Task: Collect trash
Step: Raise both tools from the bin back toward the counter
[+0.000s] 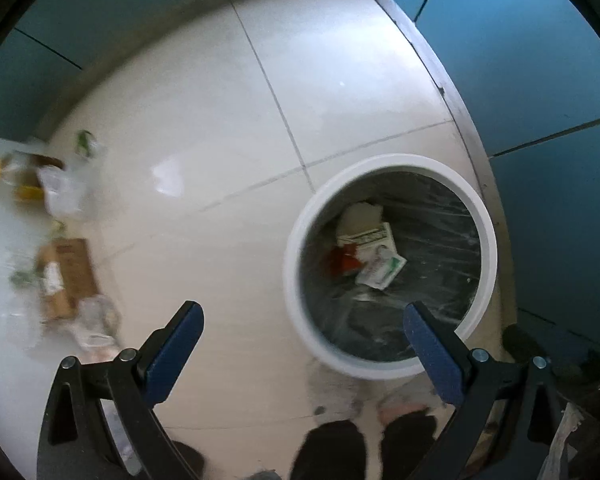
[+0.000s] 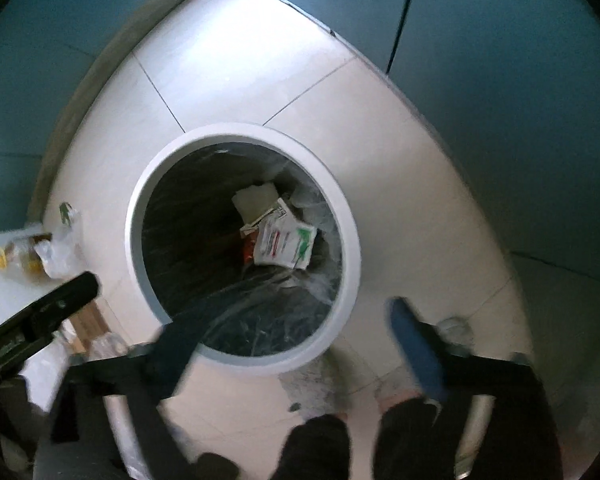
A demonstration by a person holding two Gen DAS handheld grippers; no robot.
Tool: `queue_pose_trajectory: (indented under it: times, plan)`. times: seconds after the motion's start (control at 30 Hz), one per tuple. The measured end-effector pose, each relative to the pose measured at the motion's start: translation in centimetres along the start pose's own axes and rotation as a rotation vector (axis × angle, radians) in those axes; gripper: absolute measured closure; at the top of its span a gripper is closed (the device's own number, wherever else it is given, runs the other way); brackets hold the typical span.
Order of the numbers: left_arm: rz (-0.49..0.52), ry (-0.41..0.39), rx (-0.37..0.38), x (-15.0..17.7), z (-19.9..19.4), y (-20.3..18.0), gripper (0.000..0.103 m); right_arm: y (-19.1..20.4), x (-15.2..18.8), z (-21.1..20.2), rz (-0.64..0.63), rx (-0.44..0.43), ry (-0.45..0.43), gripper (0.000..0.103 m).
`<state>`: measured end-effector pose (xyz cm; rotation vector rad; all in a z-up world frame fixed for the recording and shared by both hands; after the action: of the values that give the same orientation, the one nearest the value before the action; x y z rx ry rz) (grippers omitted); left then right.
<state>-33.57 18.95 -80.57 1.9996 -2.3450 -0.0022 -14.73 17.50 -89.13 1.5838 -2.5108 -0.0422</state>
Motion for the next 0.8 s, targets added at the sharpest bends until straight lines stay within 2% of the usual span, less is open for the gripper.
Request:
queue_pose_trajectory:
  times: [0.1,0.4,0.8]
  plan:
    - [-0.005,-0.019,-0.012,0.9,-2.8,0.0,0.001,0.6,0.7,-2.9,-0.050,0.041,-0.038,0.000]
    - [-0.006,-0.064,-0.014,3.5,-13.5,-0.8,0.001,1.2,3.4,-13.7,-0.149,0.063,-0.075,0.000]
    - [-0.007,-0.146,0.019,7.8,-29.5,-2.8,0.001,0.9,7.8,-34.8,-0.224,0.006,-0.201,0.000]
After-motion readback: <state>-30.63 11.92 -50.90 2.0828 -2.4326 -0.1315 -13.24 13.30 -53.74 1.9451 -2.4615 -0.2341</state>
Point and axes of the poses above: each gripper's, at about its wrist camera, not at the fingertips, and z roughly the way its jaws point, y to its left, x to its underside, the point moved 7 cm from there along z, roughly the way its jaws point, and after that the axes turned 12 degrees about z, right-handed, at the moved point
